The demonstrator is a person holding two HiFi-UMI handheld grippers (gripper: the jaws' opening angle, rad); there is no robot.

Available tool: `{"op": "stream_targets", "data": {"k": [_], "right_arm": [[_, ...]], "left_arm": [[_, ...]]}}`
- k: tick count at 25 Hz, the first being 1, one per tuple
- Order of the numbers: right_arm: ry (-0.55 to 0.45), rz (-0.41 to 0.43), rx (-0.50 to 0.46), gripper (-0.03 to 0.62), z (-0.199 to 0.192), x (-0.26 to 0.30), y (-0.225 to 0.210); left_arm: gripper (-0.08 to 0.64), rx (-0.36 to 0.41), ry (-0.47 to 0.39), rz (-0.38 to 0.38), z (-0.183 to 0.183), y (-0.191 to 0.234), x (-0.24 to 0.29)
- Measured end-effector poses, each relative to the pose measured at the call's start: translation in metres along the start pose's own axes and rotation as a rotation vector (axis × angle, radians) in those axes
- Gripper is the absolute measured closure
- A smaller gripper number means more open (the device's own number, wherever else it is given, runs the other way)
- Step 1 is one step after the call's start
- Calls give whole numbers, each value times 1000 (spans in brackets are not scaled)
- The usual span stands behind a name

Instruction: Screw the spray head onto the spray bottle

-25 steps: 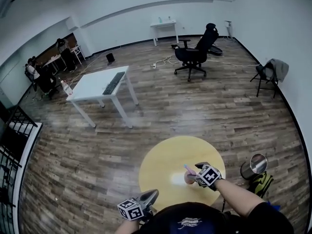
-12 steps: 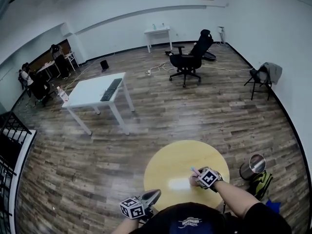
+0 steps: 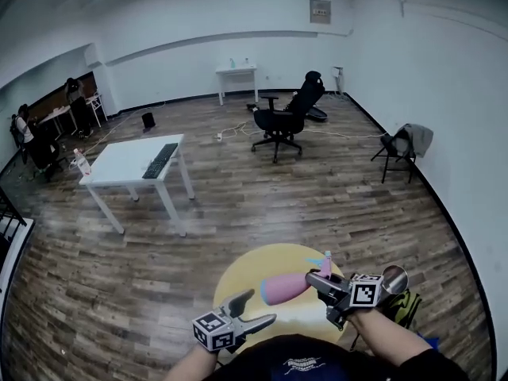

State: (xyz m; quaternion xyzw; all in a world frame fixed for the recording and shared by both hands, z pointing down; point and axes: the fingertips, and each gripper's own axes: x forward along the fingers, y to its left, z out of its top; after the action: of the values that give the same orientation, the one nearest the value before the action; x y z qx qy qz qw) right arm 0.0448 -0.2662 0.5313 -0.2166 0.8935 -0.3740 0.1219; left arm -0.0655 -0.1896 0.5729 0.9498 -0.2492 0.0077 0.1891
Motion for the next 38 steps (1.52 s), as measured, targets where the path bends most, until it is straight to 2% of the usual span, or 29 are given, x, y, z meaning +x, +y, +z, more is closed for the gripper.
{"op": "stream_targets", "data": {"k": [2, 4, 6, 9, 13, 16, 18, 21, 26, 29, 33, 35, 38], "right_arm": [[-20, 47, 16, 427, 0, -2, 23], [-24, 82, 37, 428, -2, -3, 36], [-6, 109, 55, 428, -6, -6, 44], [59, 128, -6, 428, -12, -11, 52], [173, 158, -96, 433, -14, -16, 59], [220, 205, -85, 433, -20, -14, 73], [217, 242, -74, 433, -24, -5, 86], [171, 250, -60, 433, -17, 7, 87], [69, 257, 39, 433, -1, 6, 88], [-47, 306, 154, 434, 5, 12, 98], [-131, 308, 209, 434, 9, 11, 97], [-181, 308, 240, 433, 10, 9, 98], [-219, 300, 238, 433, 14, 6, 97]], "left_arm": [[88, 75, -51, 15, 22, -13, 12], [67, 91, -136, 39, 46, -15, 16], [66, 104, -176, 34, 61, -17, 14], [67, 154, -136, 24, 67, -23, 11], [67, 164, -144, -32, 68, -30, -2], [67, 231, -91, -83, 56, -51, -3], [67, 260, -98, -139, 54, -68, 4], [66, 210, -153, -174, 65, -73, 6], [66, 168, -181, -125, 71, -75, -3], [66, 143, -253, -104, 71, -68, -2], [66, 104, -318, -101, 80, -69, -7], [67, 116, -320, -92, 80, -72, -6], [66, 176, -245, -70, 69, -76, 5]]}}
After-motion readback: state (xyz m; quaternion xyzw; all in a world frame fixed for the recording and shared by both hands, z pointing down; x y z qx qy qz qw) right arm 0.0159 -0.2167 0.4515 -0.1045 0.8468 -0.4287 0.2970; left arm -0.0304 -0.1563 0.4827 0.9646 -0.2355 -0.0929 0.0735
